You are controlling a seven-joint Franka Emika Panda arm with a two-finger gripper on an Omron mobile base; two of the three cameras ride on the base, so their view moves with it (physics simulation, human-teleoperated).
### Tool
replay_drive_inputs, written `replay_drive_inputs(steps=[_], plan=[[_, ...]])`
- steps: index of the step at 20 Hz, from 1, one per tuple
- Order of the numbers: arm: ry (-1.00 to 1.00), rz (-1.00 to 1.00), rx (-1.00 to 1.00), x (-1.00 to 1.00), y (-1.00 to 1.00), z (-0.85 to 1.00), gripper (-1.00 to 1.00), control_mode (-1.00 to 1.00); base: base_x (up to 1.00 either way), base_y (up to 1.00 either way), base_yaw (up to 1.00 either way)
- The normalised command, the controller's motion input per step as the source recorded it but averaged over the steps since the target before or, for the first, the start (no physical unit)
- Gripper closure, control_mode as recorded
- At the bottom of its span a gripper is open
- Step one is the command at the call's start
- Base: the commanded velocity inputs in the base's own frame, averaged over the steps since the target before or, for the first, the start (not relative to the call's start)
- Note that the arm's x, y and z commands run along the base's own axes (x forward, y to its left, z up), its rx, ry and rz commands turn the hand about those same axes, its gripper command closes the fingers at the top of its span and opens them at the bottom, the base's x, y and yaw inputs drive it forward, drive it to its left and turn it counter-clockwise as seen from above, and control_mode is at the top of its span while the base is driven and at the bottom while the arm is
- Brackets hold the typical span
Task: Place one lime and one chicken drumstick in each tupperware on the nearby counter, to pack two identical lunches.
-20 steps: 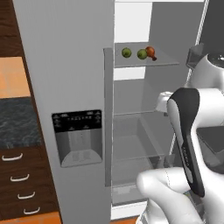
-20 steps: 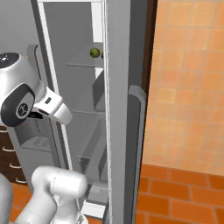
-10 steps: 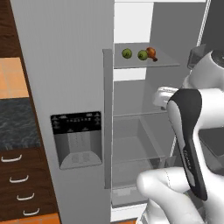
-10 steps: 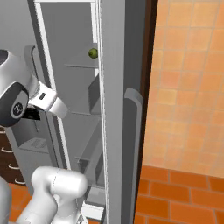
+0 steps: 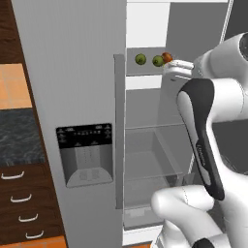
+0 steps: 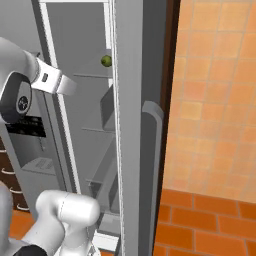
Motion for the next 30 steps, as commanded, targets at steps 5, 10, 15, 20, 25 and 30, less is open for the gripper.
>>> replay_drive_inputs(steps=[5, 10, 15, 20, 25, 30], plan=[[-0.03, 0.00, 0.00, 0.97, 0.04, 0.47, -1.00, -1.00, 0.00, 0.00, 0.00], [0.00, 0.00, 0.00, 0.99, -0.09, 0.01, -1.00, -1.00, 0.00, 0.00, 0.00], [0.03, 0.00, -0.03, 0.86, -0.37, -0.43, -1.00, -1.00, 0.00, 0.00, 0.00], [0.04, 0.00, -0.03, 0.81, -0.36, -0.32, -1.00, -1.00, 0.00, 0.00, 0.00], [0.00, 0.00, -0.03, 0.89, -0.14, -0.18, -1.00, -1.00, 0.00, 0.00, 0.00], [0.04, 0.00, -0.04, 0.95, -0.09, -0.08, -1.00, -1.00, 0.00, 0.00, 0.00]])
